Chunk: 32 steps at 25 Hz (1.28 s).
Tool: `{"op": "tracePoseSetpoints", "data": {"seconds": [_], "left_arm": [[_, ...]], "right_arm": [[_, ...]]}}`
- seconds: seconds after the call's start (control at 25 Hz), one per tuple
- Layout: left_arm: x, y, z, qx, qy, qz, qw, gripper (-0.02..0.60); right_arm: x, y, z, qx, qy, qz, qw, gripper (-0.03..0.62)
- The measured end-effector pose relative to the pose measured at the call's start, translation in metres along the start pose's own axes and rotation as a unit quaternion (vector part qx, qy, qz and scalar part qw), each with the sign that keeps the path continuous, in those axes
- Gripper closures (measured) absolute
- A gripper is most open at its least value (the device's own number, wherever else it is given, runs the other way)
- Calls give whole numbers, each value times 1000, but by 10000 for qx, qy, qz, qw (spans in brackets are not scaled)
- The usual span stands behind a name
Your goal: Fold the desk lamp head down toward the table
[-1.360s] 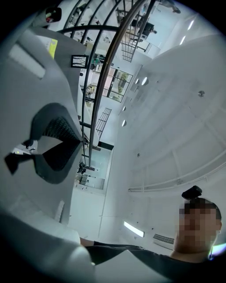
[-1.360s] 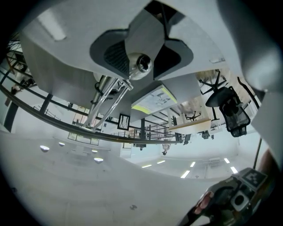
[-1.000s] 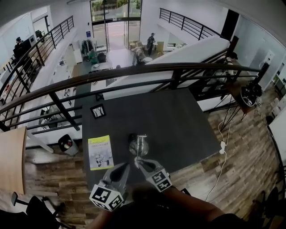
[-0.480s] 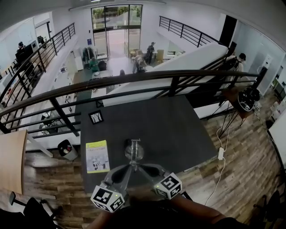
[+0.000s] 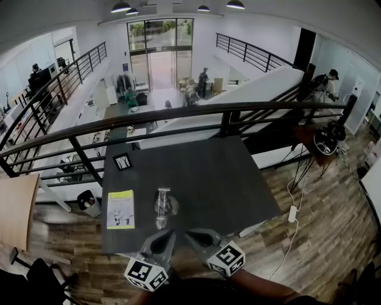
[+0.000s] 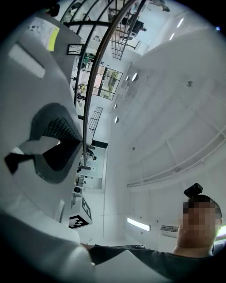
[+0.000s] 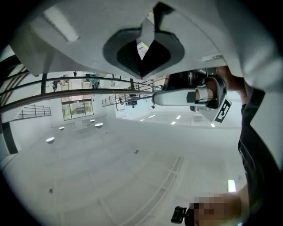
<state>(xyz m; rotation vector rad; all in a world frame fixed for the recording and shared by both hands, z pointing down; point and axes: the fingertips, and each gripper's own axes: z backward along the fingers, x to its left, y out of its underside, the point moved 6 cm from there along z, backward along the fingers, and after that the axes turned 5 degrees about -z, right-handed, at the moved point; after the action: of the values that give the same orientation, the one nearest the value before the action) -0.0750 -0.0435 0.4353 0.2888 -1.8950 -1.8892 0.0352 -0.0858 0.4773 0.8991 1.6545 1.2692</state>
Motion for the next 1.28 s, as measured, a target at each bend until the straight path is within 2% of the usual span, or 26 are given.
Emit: {"op": "tracePoseSetpoints", "data": {"seconds": [0.28, 0.6, 0.88, 1.04, 1.28], "left_arm": [[-66, 20, 16, -144, -285, -120, 9994, 580], [-135, 38, 45, -40, -576, -74, 9983, 580], [-156, 38, 62, -52, -667, -104, 9977, 580], [-162, 49, 71, -68, -661, -60, 9978, 580], [-174, 48, 79, -59, -737, 3, 9973, 581]], "right_arm": [[17, 12, 62, -113, -222, 15, 9997, 591], [48, 31, 121, -133, -474, 24, 9988, 591], [67, 34, 140, -133, -545, 44, 9984, 592], [72, 41, 147, -87, -603, -131, 9981, 592], [80, 40, 159, -124, -577, -39, 9982, 592]]}}
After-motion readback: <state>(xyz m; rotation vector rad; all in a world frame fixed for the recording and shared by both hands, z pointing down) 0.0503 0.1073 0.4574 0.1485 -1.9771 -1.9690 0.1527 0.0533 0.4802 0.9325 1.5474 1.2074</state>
